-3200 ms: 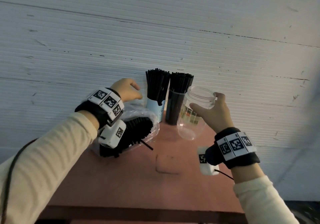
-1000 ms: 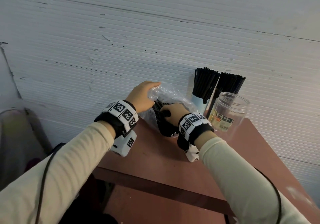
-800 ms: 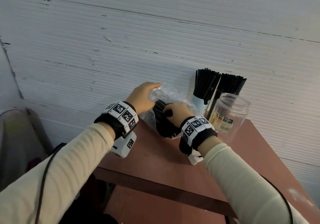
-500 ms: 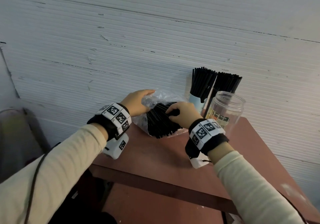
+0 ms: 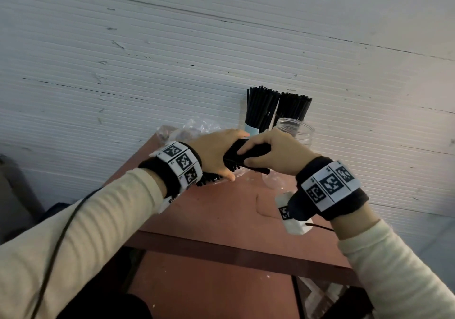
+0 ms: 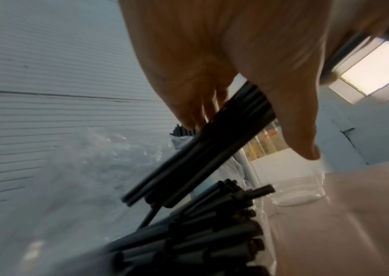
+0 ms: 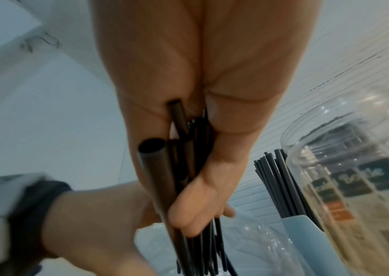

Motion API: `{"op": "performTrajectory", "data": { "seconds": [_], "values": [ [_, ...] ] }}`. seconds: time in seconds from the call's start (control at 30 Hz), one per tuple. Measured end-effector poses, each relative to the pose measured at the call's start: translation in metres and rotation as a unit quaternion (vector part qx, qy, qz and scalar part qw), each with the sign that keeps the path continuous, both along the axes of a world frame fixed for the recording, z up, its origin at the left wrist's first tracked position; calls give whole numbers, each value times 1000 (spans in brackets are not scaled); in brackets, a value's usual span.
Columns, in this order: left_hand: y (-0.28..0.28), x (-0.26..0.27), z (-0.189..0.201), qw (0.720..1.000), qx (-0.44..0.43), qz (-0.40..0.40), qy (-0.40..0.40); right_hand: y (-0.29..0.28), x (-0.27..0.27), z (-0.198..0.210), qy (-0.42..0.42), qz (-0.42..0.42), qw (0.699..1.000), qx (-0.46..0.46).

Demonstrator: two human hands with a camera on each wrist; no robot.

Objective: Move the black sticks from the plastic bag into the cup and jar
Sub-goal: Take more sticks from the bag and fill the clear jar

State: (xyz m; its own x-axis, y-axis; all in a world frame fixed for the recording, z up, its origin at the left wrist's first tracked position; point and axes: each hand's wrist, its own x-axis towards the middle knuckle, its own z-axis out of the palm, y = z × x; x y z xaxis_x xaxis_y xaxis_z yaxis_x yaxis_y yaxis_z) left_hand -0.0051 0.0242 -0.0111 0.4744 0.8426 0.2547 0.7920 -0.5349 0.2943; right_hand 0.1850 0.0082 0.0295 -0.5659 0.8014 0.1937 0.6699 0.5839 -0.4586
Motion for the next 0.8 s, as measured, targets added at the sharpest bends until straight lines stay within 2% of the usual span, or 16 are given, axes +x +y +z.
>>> {"op": "performTrajectory", "data": {
  "seconds": [0.2, 0.33, 0.43, 0.53, 0.6, 0.67, 0.8],
  "values": [
    [5, 31, -1, 998, 51, 12, -43, -21, 27, 8, 0, 5, 1000, 8],
    [-3, 39, 12, 990, 29, 4, -135, -35, 46, 28, 15, 36, 997, 63],
    [-11, 53, 20, 967, -7, -9, -253, -42, 52, 45, 105, 5, 984, 147],
    [-17, 73, 22, 942, -45, -13, -332, -42, 44, 53, 222, 5, 946, 236],
    [-18, 83, 17, 920, -95, -18, -379, -38, 35, 52, 270, 18, 927, 260],
    [-18, 87, 8, 894, -160, -24, -417, -30, 26, 41, 259, 17, 929, 263],
    [-11, 82, -17, 872, -262, -13, -412, -12, 17, 6, 132, -8, 964, 229]
  ]
}}
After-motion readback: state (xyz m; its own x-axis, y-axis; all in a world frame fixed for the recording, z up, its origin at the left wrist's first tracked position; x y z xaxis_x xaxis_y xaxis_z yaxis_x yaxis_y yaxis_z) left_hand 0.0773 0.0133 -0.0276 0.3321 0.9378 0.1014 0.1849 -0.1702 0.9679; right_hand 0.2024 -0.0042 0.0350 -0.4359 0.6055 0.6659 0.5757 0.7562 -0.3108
